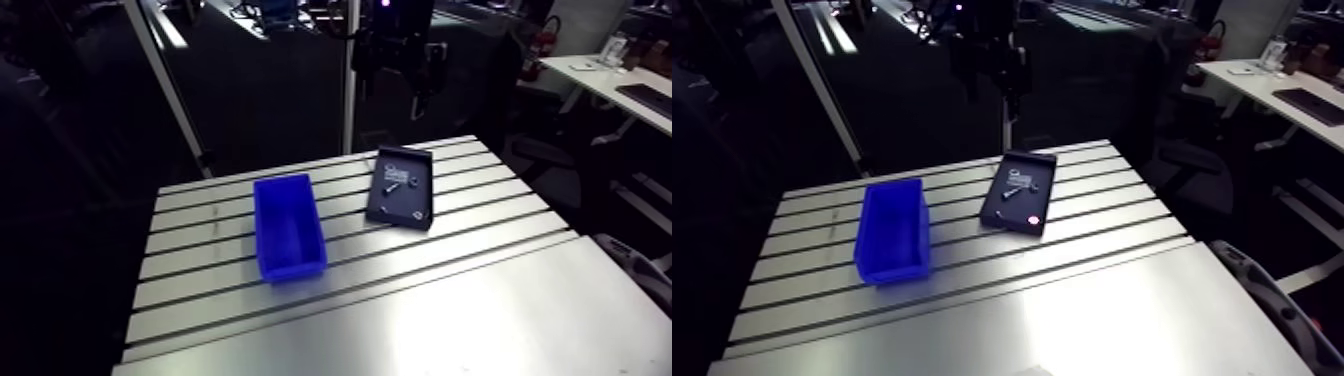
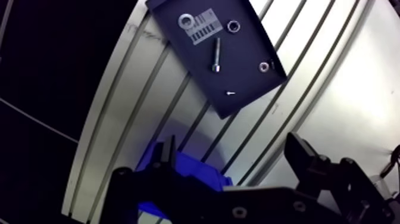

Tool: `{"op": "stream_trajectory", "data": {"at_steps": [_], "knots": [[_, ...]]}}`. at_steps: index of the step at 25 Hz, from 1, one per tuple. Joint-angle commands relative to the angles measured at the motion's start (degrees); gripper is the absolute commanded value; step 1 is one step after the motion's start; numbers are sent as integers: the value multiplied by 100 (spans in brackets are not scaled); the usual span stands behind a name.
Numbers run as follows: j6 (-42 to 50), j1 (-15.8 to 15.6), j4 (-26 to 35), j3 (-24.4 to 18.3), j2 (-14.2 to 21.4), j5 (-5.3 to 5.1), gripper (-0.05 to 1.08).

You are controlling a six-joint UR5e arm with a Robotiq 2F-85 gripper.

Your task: Pick up the M10 bolt from the tray and put it into the blue bin.

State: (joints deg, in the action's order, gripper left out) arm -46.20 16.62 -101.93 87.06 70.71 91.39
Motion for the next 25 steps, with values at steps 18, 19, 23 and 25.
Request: {"op": "stream_trajectory", "data": {"at_steps": [18,19,23,25], "knots": [[20,334,-1009,720,-256,94,1],[20,343,-1061,746,-273,94,1],[11,422,-1290,869,-414,94,1],[11,448,-1325,904,-432,85,1]]}}
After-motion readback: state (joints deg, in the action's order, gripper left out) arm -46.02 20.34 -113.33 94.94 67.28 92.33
